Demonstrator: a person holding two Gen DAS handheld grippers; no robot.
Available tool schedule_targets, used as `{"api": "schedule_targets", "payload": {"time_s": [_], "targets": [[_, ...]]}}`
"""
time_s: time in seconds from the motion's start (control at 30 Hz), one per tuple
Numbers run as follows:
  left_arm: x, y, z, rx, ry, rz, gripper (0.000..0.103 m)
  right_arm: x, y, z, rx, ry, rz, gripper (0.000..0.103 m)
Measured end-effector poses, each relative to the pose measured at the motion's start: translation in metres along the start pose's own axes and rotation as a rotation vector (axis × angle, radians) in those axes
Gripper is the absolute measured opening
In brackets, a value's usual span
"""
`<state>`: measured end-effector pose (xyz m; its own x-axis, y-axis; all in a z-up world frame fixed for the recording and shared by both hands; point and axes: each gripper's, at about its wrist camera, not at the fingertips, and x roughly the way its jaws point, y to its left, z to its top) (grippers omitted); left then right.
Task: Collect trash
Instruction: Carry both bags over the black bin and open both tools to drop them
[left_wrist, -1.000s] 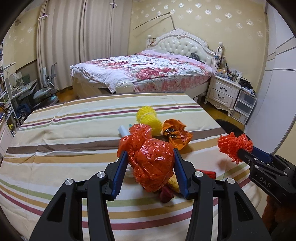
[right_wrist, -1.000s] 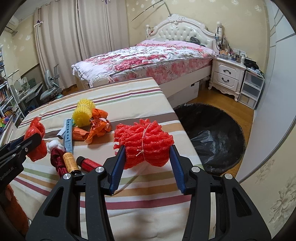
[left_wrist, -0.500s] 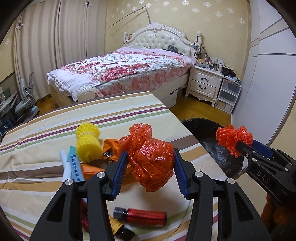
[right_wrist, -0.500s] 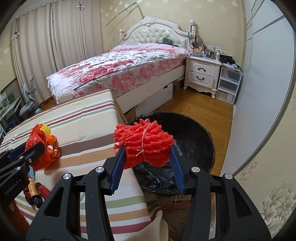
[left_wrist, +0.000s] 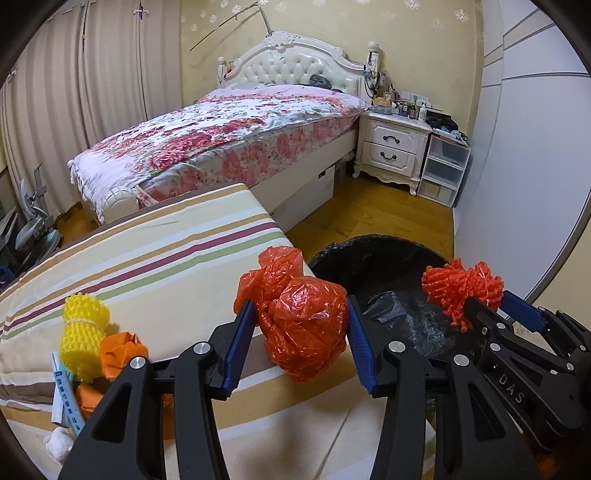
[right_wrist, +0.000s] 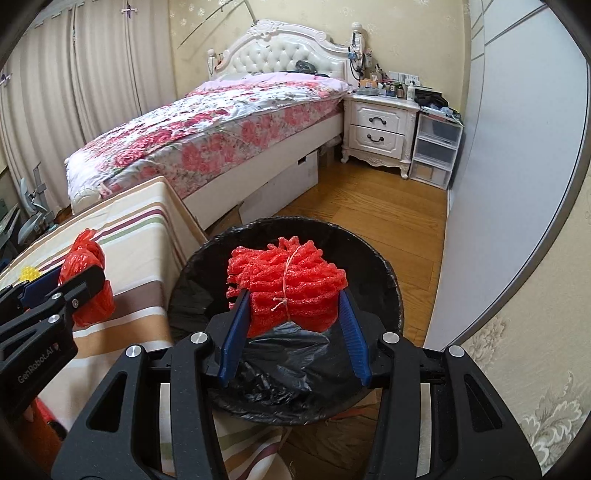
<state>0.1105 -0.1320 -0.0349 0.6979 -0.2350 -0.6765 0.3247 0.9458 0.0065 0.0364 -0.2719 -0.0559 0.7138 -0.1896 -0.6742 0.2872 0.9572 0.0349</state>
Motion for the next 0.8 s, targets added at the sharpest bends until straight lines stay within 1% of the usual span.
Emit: {"api": "schedule_targets", "payload": {"time_s": [0.23, 0.43, 0.5, 0.53, 0.57, 0.6, 0.63, 0.7, 0.8], "targets": [[0.032, -0.014, 0.011, 0.017, 0.031, -0.005, 0.049, 0.021, -0.013, 0.005, 0.018, 0.024, -0.014, 0.047], [0.041, -0.021, 0.015, 0.033, 0.033, 0.001, 0.051, 0.036, -0.019, 0.009, 0.025, 0.042, -0.027, 0.047], [0.043, -0.024, 0.018, 0.039, 0.03, 0.001, 0.056, 0.039, -0.019, 0.009, 0.03, 0.044, -0.03, 0.049], [0.043, -0.024, 0.018, 0.042, 0.025, 0.003, 0.061, 0.039, -0.02, 0.009, 0.033, 0.041, -0.031, 0.05], [0.042, -0.025, 0.019, 0.043, 0.02, 0.004, 0.066, 0.04, -0.02, 0.01, 0.038, 0.039, -0.033, 0.053], [0.042, -0.027, 0.02, 0.044, 0.017, 0.003, 0.068, 0.04, -0.02, 0.01, 0.041, 0.037, -0.034, 0.055], [0.041, -0.027, 0.021, 0.043, 0.014, 0.003, 0.074, 0.04, -0.021, 0.01, 0.043, 0.036, -0.035, 0.056], [0.04, -0.026, 0.021, 0.04, 0.009, 0.004, 0.076, 0.039, -0.023, 0.01, 0.046, 0.033, -0.04, 0.061], [0.041, -0.025, 0.022, 0.031, 0.015, 0.005, 0.079, 0.037, -0.026, 0.009, 0.047, 0.033, -0.047, 0.061]]}}
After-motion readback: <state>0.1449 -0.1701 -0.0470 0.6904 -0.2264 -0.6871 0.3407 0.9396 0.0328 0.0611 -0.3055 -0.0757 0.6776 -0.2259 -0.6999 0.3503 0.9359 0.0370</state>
